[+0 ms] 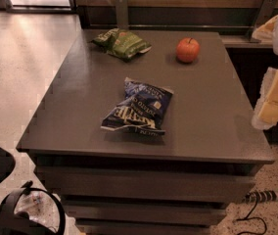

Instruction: Pick apple

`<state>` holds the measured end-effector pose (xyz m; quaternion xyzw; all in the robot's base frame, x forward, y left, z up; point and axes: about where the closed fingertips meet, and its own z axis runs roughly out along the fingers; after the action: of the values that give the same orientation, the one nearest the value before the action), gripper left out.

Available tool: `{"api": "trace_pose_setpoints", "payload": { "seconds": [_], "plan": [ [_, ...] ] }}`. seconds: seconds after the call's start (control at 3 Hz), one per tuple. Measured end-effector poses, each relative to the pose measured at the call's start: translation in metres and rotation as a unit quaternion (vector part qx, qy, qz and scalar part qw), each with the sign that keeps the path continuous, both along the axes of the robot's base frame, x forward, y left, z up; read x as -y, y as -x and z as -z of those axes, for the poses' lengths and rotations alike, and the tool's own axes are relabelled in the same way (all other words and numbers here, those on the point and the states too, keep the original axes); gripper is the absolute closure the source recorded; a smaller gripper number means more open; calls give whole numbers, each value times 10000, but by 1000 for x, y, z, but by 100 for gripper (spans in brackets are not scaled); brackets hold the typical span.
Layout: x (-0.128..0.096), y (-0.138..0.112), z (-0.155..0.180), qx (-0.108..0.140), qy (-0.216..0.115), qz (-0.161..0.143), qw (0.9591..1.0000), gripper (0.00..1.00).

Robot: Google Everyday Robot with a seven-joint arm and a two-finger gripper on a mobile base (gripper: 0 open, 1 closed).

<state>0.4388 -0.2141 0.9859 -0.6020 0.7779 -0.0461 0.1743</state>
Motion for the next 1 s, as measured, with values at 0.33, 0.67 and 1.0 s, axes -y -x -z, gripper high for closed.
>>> {"api": "trace_pose_setpoints", "payload": {
  "seconds": [0.33, 0.67, 1.0],
  "plan": [
    [0, -3, -1, 41, -2, 0, 10000, 0],
    [7, -37, -1, 271, -292, 28, 9992, 0],
    [17, -89, 5, 639, -927, 103, 9936, 0]
  ]
}}
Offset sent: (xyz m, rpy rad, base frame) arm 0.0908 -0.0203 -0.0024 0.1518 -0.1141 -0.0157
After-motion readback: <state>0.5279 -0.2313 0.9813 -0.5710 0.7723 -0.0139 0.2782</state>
